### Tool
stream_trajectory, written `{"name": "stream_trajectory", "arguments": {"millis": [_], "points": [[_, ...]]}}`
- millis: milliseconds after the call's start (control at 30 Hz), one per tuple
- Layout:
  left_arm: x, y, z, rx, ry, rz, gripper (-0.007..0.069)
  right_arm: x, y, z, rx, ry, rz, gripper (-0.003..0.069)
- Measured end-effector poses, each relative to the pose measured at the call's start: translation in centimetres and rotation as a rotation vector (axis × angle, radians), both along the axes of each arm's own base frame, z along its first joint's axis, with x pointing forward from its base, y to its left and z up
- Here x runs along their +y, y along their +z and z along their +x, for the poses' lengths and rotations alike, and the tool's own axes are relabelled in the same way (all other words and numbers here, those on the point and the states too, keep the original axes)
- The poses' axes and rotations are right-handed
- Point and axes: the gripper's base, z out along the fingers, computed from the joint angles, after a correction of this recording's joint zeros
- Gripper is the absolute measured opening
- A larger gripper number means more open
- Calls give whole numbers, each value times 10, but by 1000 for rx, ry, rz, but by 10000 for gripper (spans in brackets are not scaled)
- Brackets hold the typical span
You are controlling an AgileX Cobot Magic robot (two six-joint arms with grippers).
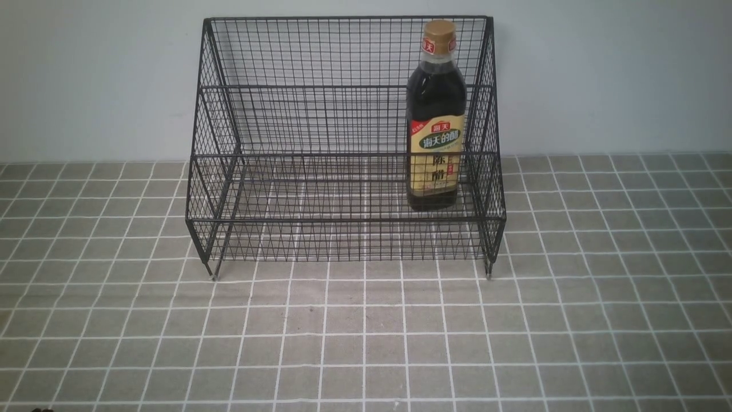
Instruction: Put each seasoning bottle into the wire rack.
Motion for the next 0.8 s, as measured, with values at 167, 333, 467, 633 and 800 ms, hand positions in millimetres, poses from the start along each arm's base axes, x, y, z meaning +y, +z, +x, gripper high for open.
{"name": "stream_trajectory", "arguments": {"millis": [167,333,467,633,800], "points": [[0,0,0,0,0,0,-7,0,0,0,-1,7,1,-11],[0,0,0,0,0,0,-7,0,0,0,-1,5,9,-11],[0,0,0,0,0,0,-7,0,0,0,-1,5,11,-11],[0,0,0,0,0,0,-7,0,0,0,-1,4,13,-11],[0,0,0,0,0,0,-7,0,0,0,-1,4,13,-11]]}}
